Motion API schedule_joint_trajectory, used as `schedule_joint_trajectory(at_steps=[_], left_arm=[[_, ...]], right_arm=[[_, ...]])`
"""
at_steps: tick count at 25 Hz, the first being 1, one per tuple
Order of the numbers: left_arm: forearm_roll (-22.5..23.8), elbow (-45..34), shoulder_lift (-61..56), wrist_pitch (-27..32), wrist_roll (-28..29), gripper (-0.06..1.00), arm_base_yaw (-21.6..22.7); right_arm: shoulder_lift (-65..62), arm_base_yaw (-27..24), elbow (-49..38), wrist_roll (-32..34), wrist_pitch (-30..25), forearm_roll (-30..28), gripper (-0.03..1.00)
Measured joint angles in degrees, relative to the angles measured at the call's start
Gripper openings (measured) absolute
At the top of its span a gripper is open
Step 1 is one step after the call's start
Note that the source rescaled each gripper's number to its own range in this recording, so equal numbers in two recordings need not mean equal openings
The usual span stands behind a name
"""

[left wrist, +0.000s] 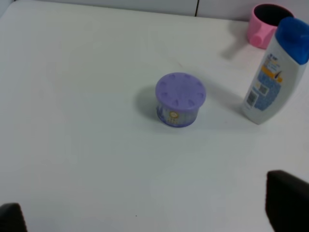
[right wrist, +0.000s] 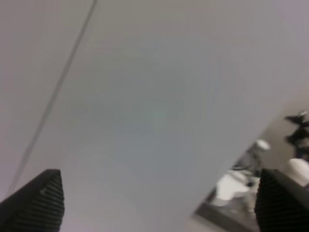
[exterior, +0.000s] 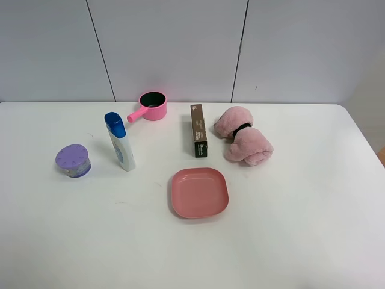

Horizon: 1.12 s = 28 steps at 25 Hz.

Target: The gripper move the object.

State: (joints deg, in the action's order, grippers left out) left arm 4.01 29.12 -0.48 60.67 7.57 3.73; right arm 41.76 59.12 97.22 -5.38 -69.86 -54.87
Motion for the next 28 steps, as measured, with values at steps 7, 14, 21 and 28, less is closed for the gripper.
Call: schedule_joint_trajectory(at_steps=[7, 14, 21, 28], left_arm=[[0.00, 0.00, 0.00, 0.00, 0.00, 1.00, 0.00], [0.06, 0.00, 0.00, 0.00, 0.00, 1.00, 0.00], [0.06, 0.00, 0.00, 0.00, 0.00, 1.00, 0.00], [0.06, 0.00, 0.00, 0.00, 0.00, 1.00, 0.00]], right_arm=[[-8.32, -9.73, -0.33, -8.71, 0.00, -1.65, 0.83], [-14.10, -27.50, -0.43, -9.28, -0.18, 20.20, 0.83], [-18.25, -40.67, -14.15, -9.78, 0.06, 35.45, 0.83], [-28.33, -43.81, -35.17, 2.24, 1.02, 37.46, 0.83]])
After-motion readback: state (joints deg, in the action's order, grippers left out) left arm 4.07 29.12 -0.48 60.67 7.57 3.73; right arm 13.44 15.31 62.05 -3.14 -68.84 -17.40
